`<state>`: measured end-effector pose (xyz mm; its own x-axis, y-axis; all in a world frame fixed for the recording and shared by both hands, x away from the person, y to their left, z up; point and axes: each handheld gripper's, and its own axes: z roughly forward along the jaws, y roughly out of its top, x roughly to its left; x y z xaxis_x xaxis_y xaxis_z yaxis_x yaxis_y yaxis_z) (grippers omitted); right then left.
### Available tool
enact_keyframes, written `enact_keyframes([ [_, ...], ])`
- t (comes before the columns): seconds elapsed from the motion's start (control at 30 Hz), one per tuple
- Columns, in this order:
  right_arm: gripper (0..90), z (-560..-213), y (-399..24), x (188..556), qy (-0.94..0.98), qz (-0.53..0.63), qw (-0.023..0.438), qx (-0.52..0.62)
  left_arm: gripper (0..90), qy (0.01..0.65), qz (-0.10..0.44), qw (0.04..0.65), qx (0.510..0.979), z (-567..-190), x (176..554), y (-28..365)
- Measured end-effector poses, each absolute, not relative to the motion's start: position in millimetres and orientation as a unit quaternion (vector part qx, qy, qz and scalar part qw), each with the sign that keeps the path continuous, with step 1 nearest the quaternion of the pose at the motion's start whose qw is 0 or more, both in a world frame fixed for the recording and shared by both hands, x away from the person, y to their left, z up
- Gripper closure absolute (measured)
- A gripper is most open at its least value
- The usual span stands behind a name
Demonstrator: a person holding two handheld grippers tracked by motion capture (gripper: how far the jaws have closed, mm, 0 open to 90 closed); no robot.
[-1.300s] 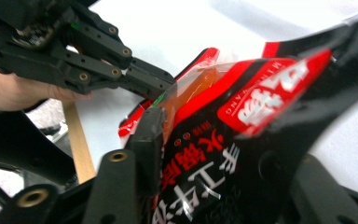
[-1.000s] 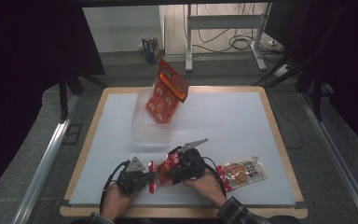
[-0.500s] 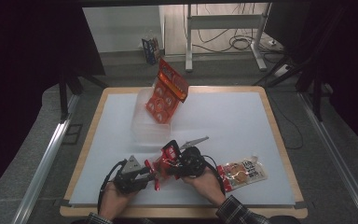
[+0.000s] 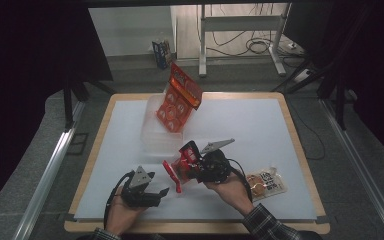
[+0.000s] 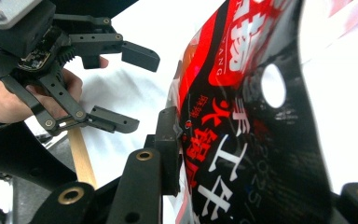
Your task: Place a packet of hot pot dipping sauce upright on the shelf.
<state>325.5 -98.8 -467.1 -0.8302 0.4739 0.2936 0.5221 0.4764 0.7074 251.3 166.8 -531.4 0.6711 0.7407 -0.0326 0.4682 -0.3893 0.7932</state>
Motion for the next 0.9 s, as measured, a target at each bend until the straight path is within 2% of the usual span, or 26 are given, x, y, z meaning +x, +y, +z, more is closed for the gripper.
enact_keyframes([
  [0.27,70.8,-451.3,-118.7,331.5,-0.857,-0.424,0.008,-0.292,10.6,0.375,0.169,0.407,0.815,-530.7,251.9,168.2],
  [0.9,70.8,-424.8,-150.4,364.4,-0.855,-0.413,-0.038,-0.312,6.5,0.379,0.169,0.409,0.813,-530.0,252.5,171.0],
])
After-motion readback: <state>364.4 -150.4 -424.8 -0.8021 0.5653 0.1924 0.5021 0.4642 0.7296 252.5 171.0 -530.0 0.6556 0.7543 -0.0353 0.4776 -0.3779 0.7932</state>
